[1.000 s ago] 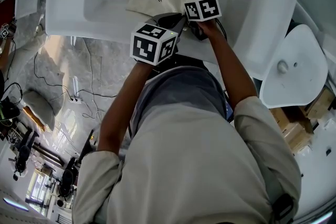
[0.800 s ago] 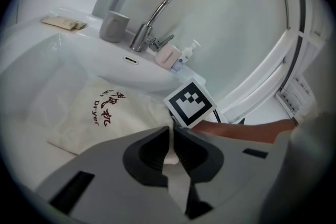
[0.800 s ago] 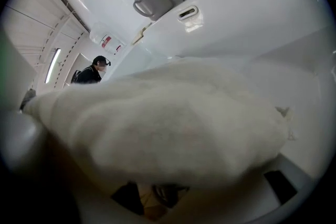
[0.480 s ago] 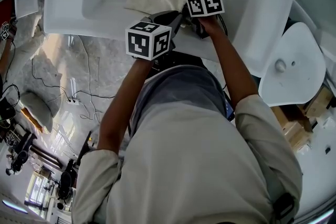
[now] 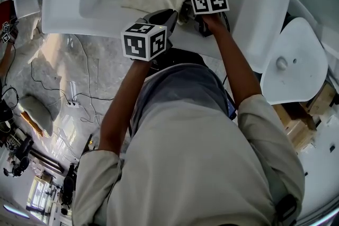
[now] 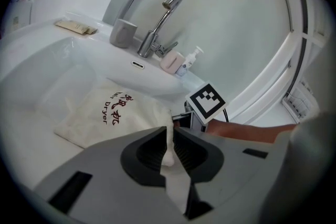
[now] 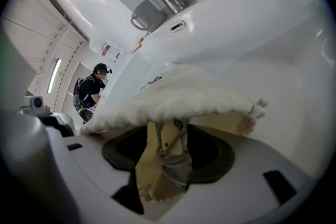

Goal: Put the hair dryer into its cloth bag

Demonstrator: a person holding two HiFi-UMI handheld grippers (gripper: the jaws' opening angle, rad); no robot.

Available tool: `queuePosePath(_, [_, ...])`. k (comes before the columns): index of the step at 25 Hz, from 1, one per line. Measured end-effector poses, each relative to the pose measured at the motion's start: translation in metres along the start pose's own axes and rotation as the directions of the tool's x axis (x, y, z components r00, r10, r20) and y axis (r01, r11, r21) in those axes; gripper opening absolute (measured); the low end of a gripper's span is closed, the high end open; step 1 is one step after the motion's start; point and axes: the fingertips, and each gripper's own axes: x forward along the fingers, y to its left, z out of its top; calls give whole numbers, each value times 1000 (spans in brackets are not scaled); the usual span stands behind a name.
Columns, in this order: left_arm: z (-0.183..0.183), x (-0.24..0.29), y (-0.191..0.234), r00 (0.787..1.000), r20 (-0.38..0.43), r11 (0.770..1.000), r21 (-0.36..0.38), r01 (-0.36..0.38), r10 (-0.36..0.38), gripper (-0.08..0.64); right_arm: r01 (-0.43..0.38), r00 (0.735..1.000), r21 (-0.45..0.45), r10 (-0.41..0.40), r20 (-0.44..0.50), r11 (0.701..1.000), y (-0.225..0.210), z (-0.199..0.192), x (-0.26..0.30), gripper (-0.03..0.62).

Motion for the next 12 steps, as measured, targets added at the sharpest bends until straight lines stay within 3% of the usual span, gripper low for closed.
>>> queuePosePath(12, [10, -25, -9, 994, 106, 998, -64, -11, 17, 29, -21, 1000, -34, 20, -7, 999, 2, -11, -30, 218])
